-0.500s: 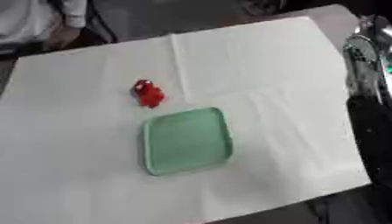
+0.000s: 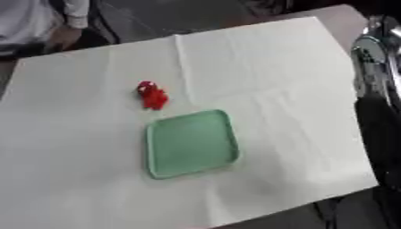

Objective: Pick up objects on the table and place them in the box.

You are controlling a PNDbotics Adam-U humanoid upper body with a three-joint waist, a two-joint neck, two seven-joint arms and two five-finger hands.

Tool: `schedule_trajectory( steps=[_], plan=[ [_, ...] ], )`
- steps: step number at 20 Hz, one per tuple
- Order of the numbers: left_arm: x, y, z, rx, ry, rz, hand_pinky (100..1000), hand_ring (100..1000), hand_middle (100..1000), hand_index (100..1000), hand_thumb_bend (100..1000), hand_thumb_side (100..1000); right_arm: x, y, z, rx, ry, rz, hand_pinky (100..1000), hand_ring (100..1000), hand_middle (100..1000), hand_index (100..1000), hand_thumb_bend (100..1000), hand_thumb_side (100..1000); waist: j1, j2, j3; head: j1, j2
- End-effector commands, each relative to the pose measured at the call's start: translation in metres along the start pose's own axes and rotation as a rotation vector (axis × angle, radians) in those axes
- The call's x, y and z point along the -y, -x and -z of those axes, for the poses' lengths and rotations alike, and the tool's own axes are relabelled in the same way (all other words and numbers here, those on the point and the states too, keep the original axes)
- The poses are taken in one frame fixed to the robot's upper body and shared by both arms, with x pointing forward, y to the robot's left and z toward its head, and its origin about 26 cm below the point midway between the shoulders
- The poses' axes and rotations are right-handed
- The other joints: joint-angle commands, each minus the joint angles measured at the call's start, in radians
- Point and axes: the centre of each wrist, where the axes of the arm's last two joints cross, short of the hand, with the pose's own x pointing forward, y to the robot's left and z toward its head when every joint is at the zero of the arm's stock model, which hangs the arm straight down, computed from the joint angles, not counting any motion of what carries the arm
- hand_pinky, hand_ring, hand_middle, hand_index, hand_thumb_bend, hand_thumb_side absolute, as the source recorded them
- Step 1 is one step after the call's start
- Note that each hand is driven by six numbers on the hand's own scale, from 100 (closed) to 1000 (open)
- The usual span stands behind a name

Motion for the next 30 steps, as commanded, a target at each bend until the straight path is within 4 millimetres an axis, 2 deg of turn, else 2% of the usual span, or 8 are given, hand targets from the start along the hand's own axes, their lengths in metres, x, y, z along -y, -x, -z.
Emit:
schedule_trajectory(
  steps=[1, 5, 9, 13, 20, 25, 28, 30],
  plan=[
    [-0.008, -0.004, 0.007, 0.040, -0.011, 0.021, 190, 354, 542, 750, 317, 776, 0.002, -0.002, 0.006, 0.022, -0.007, -0.001, 229, 378, 423, 494, 100, 319, -0.004, -0.013, 0.001, -0.003, -0.001],
    [-0.015, -0.004, 0.013, 0.066, 0.085, 0.115, 198, 369, 563, 773, 471, 705, 0.004, -0.003, 0.005, 0.018, -0.001, -0.010, 229, 378, 423, 493, 100, 326, -0.003, -0.012, -0.005, -0.013, -0.001],
    [-0.029, -0.001, 0.028, 0.052, 0.311, 0.282, 223, 390, 599, 796, 576, 622, 0.005, -0.003, 0.004, 0.013, 0.000, -0.016, 230, 377, 422, 493, 100, 328, 0.001, -0.015, -0.008, -0.014, -0.001],
    [-0.039, 0.014, 0.053, 0.045, 0.572, 0.451, 285, 440, 685, 839, 674, 532, 0.004, -0.003, 0.004, 0.008, -0.004, -0.014, 230, 377, 422, 493, 100, 328, 0.007, -0.016, -0.016, -0.005, -0.001],
    [-0.044, 0.041, 0.094, 0.079, 0.943, 0.634, 462, 537, 772, 875, 729, 431, 0.001, -0.002, 0.004, 0.005, -0.003, 0.003, 230, 376, 421, 492, 100, 329, 0.016, -0.020, -0.032, 0.014, -0.001],
    [-0.039, 0.058, 0.115, 0.113, 1.101, 0.749, 593, 614, 806, 871, 720, 381, 0.000, -0.002, 0.004, 0.003, 0.000, 0.012, 230, 376, 421, 492, 100, 332, 0.021, -0.021, -0.039, 0.023, -0.001],
    [-0.031, 0.066, 0.126, 0.130, 1.183, 0.821, 703, 687, 836, 877, 740, 333, -0.001, -0.001, 0.005, 0.002, 0.000, 0.017, 230, 376, 421, 492, 100, 331, 0.024, -0.021, -0.042, 0.027, -0.001],
    [-0.026, 0.071, 0.131, 0.141, 1.228, 0.859, 742, 697, 846, 883, 749, 310, -0.002, -0.001, 0.005, 0.002, 0.002, 0.020, 230, 376, 421, 492, 100, 332, 0.024, -0.021, -0.043, 0.029, -0.001]
  ],
)
